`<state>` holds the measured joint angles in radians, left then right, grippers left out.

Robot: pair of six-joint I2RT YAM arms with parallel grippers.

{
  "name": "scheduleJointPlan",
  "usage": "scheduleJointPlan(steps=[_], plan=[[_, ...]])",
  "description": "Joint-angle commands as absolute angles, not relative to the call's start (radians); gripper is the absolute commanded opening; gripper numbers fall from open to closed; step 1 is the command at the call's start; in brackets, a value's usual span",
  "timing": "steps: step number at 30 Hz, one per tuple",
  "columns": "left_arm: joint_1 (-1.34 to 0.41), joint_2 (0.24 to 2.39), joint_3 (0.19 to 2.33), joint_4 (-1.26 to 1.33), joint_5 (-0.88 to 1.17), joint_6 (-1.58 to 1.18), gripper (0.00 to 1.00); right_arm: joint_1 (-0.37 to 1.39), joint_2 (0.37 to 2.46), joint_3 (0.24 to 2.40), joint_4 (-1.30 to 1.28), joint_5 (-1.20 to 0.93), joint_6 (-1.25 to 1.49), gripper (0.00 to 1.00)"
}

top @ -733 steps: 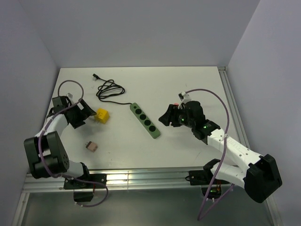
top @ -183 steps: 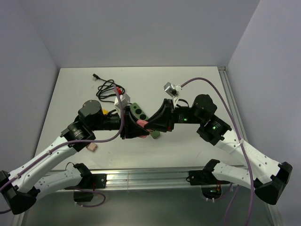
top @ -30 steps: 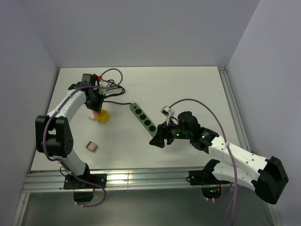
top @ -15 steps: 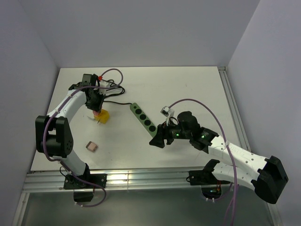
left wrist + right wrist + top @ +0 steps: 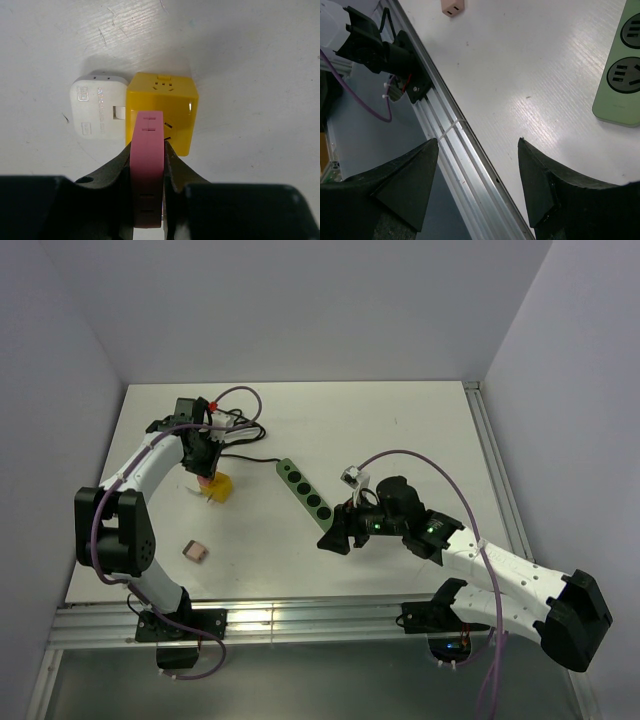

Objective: Insert the plug

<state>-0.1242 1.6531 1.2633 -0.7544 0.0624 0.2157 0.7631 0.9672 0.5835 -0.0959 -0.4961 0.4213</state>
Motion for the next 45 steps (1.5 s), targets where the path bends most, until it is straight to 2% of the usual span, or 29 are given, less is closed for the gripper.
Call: scheduleJointPlan(steps=[1, 16, 35, 45], plan=[[-0.127, 1.649, 1.243, -0.781, 0.060, 0.207, 0.00, 0.759, 0.971, 0.591, -0.054, -0.508, 0.407, 0.72], [-0.127, 1.694, 1.236, -0.787, 0.049, 0.199, 0.00, 0.761, 0.976, 0.591, -0.054, -0.508, 0.407, 0.72], [-0.141, 1.644, 1.220, -0.770, 0.107, 0.176, 0.00, 0.759, 0.979, 0.591, -0.051, -0.514, 0.407, 0.72], [-0.143, 1.632, 1.223, -0.782, 0.055, 0.183, 0.00, 0.761, 0.982, 0.591, -0.052, -0.515, 0.408, 0.72]])
